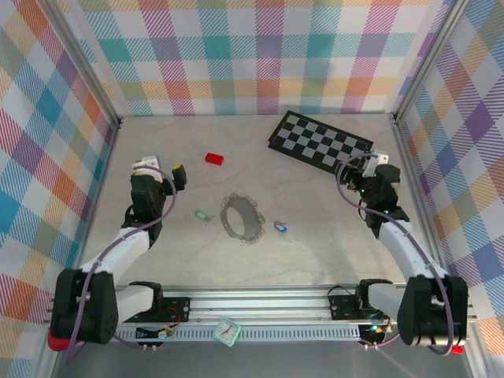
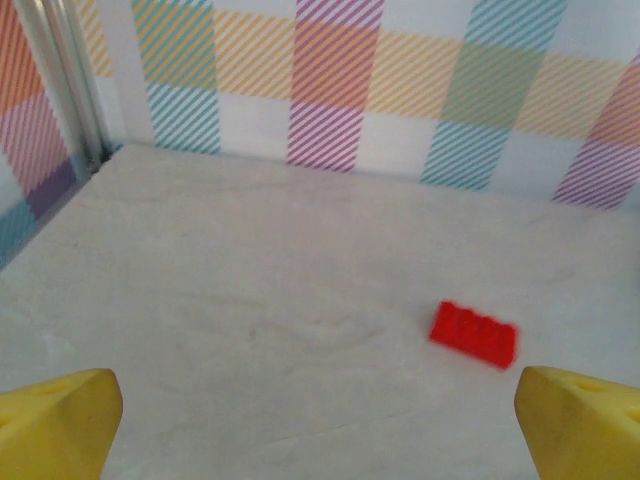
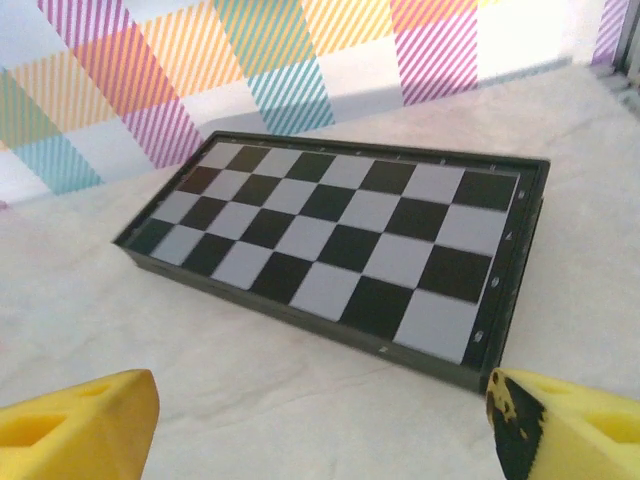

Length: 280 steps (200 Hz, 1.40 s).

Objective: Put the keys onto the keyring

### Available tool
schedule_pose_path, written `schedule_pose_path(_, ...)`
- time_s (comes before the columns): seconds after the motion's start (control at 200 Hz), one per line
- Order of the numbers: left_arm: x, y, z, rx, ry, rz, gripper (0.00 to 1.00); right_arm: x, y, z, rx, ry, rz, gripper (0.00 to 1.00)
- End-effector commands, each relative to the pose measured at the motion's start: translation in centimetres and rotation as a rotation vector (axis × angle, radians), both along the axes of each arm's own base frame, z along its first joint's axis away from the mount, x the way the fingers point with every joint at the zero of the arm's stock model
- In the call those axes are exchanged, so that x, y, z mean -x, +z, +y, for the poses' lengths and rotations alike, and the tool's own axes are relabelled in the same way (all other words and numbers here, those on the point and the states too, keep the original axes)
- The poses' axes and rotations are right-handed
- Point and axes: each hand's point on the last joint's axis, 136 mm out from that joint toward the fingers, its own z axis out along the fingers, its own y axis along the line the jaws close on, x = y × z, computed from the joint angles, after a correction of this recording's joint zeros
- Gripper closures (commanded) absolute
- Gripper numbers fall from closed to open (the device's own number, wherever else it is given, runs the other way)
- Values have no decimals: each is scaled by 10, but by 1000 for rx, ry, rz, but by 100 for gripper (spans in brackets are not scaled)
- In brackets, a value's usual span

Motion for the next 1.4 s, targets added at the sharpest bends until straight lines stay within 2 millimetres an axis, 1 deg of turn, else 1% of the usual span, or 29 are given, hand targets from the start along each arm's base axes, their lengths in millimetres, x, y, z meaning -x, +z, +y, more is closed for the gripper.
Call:
schedule_pose_path(0.0, 14, -8, -24, 150, -77, 143, 0, 42, -43, 22, -220, -20, 328, 18)
schedule_pose_path(0.1, 23, -6, -38, 236, -100, 219, 0, 65, -50, 52, -267, 47, 465, 22)
schedule_pose_path(0.19, 33, -10, -59, 301, -156, 294, 1, 88, -56, 82, -213, 126, 562, 24)
schedule_pose_path(0.255, 43, -19, -72, 348, -176, 361, 1, 103, -60, 105, -164, 200, 610, 26)
schedule_pose_path(0.315, 55, -32, -84, 383, -187, 438, 2, 116, -63, 124, -129, 263, 653, 28)
schedule_pose_path(0.395, 73, -48, -101, 420, -218, 536, 4, 129, -70, 140, -92, 311, 719, 29)
schedule_pose_path(0.41, 81, -55, -102, 418, -217, 578, 5, 131, -71, 143, -87, 317, 731, 29)
schedule_pose_path(0.43, 87, -60, -105, 418, -221, 610, 6, 132, -72, 145, -81, 321, 743, 29)
schedule_pose_path(0.51, 111, -76, -116, 410, -248, 710, 10, 136, -78, 152, -71, 330, 784, 29)
schedule_pose_path(0.61, 138, -92, -123, 422, -248, 796, 19, 135, -86, 155, -79, 323, 808, 30)
schedule_pose_path(0.695, 154, -101, -140, 489, -291, 845, 25, 132, -91, 157, -83, 313, 811, 31)
schedule_pose_path(0.775, 163, -109, -156, 506, -330, 877, 30, 128, -95, 158, -87, 304, 811, 31)
schedule_pose_path(0.93, 169, -125, -185, 505, -400, 951, 38, 120, -102, 164, -100, 301, 805, 32)
schedule_pose_path(0.995, 168, -128, -199, 500, -439, 977, 41, 117, -100, 167, -108, 301, 805, 34)
schedule_pose_path(1.085, 166, -136, -209, 478, -453, 1016, 44, 115, -96, 169, -123, 302, 779, 35)
schedule_pose_path(1.095, 162, -133, -213, 484, -466, 999, 44, 115, -96, 169, -125, 303, 774, 35)
schedule_pose_path(1.135, 159, -135, -219, 489, -480, 1003, 46, 115, -94, 169, -134, 300, 760, 35)
schedule_pose_path(1.225, 157, -142, -234, 493, -510, 1030, 50, 113, -90, 167, -148, 290, 731, 36)
schedule_pose_path(1.295, 156, -146, -242, 503, -527, 1045, 54, 114, -89, 166, -154, 283, 724, 37)
schedule_pose_path(1.395, 156, -153, -248, 494, -529, 1063, 59, 115, -89, 165, -165, 278, 719, 38)
